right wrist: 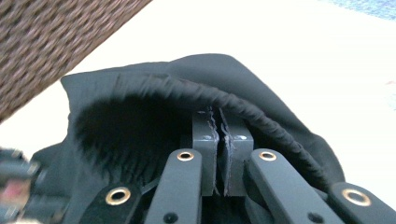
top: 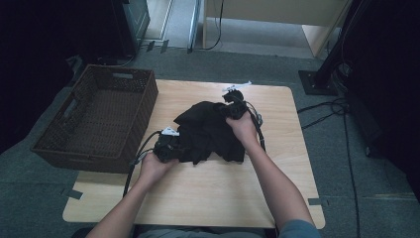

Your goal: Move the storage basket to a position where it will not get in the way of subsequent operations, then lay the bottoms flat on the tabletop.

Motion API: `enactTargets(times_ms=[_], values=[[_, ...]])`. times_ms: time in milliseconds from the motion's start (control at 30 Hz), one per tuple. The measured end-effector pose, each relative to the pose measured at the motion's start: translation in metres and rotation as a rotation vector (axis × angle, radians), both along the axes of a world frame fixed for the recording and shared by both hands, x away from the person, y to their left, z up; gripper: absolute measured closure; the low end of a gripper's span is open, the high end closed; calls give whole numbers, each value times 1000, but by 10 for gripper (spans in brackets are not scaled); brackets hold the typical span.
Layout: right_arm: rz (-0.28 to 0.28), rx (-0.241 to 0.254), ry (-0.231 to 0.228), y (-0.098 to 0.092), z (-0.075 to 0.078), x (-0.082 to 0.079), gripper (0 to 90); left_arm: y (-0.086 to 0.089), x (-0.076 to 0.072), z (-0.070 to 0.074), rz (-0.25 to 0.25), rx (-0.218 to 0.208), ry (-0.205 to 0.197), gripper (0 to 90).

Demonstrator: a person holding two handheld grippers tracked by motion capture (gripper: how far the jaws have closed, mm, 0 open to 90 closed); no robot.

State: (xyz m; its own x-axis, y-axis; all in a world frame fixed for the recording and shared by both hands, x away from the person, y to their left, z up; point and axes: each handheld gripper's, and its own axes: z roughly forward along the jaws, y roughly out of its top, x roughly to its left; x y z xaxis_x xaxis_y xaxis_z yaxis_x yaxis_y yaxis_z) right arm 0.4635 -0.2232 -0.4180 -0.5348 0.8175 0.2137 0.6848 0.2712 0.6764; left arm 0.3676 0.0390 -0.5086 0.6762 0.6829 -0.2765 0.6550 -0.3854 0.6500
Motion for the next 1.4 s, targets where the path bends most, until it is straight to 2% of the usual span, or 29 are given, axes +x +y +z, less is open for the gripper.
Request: enactTargets(times_ms=[133, 200, 267, 333, 467, 567, 633, 733, 833, 900, 1000, 1067, 1167, 1233, 1333, 1400], values=[[-41, -12, 12, -3, 2, 22, 858, 1, -5, 0, -4, -13, 16, 726], [-62, -12, 22, -6, 0, 32, 827, 2, -8, 0, -9, -21, 31, 726], [-89, 8, 34, -11, -4, 39, 784, 2, -11, 1, -16, -17, 41, 725], [-106, 13, 37, -15, -5, 42, 765, 3, -14, 2, -29, -10, 46, 718], [-108, -22, 5, -21, 0, 39, 689, 6, -14, 5, -12, -41, 53, 671], [-114, -24, -19, -27, 6, 31, 668, 9, -13, 7, 15, -62, 71, 606], [-113, -7, -22, -30, 7, 22, 669, 10, -12, 10, 27, -75, 77, 562], [-95, -19, -27, -33, 5, 10, 672, 9, -13, 17, 35, -74, 53, 514], [-86, -23, -29, -36, 3, -3, 671, 5, -10, 23, 32, -53, 24, 474], [-81, -21, -37, -39, 2, -12, 667, 4, -8, 28, 39, -67, 19, 450], [-68, -19, -36, -41, -1, -27, 650, 4, -6, 33, 49, -102, 17, 428], [-53, -3, -37, -43, -4, -37, 626, 0, -4, 37, 39, -84, 8, 413], [-43, 21, -36, -44, -8, -48, 608, -7, -2, 45, 36, -98, 8, 395], [-33, 35, -34, -44, -12, -57, 590, -9, -1, 51, 34, -83, 5, 391], [-22, 32, -25, -44, -19, -67, 564, -9, -3, 60, 23, -67, 8, 385], [-19, 23, -28, -43, -23, -74, 540, -9, -7, 67, 22, -78, 9, 379]])
